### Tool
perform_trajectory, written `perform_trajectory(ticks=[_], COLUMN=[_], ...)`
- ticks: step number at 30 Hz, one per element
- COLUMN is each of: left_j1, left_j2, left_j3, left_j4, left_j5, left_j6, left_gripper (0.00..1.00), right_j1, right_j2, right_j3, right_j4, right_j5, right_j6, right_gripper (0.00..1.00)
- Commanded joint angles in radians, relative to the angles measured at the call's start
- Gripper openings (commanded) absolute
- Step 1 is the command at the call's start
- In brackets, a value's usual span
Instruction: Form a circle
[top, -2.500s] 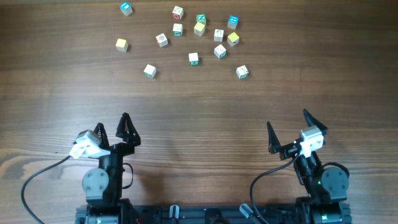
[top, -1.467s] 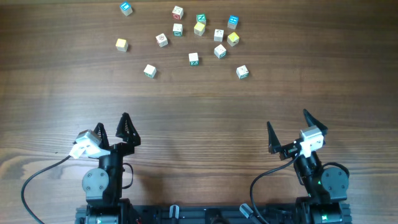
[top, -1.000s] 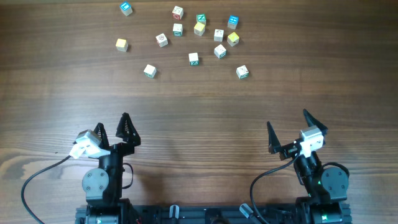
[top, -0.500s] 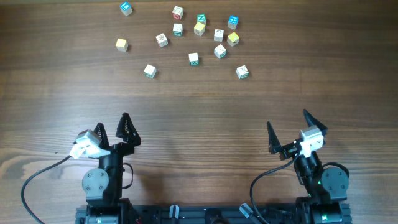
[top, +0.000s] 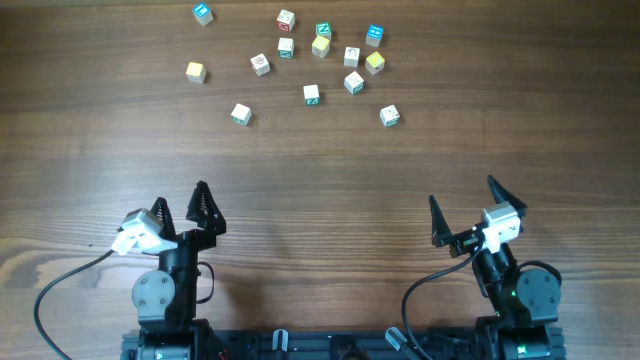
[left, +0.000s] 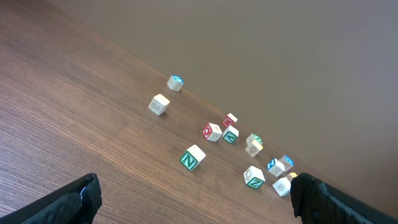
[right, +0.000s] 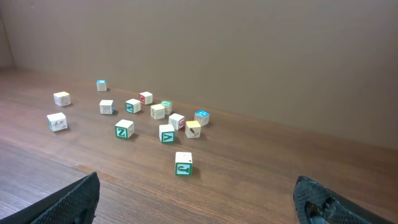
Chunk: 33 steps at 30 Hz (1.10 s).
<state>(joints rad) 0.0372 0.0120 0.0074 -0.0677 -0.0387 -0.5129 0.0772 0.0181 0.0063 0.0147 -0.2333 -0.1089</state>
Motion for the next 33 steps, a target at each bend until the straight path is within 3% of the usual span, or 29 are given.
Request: perform_trajectory(ticks=[1,21,25,27,30,33], left_j1=[0.007,0.007,0.007,0.007,0.007,0.007], left_j2=[-0.005,-0.005,-0.005,-0.005,0.030,0.185], left_j3=[-0.002,-0.002,0.029,0.101,0.349,0.629], left_j4=[-0.004,0.007,0.050,-0.024,-0.270,-0.451], left_j5=[0.005,-0.022,0.135,0.154,0.159,0.168], left_j6=[0.015,0.015,0.061,0.066,0.118,0.173], left_gripper=[1.00,1.00,1.00,1.00,1.00,1.00], right_j1=[0.004,0.004,0.004,0.004,0.004,0.004], right_j2=[-0.011,-0.011,-0.011,-0.011,-0.011,-0.011], right_j3=[-0.001,-0.001,-0.001,-0.001,-0.001,-0.001], right_j4=[0.002,0.002,0.002,0.002,0.002,0.002], right_j5=[0.017,0.017,0.017,0.017,0.017,0.017], right_j6=[0.004,0.004,0.004,0.004,0.004,0.004], right_gripper=[1.00,1.00,1.00,1.00,1.00,1.00])
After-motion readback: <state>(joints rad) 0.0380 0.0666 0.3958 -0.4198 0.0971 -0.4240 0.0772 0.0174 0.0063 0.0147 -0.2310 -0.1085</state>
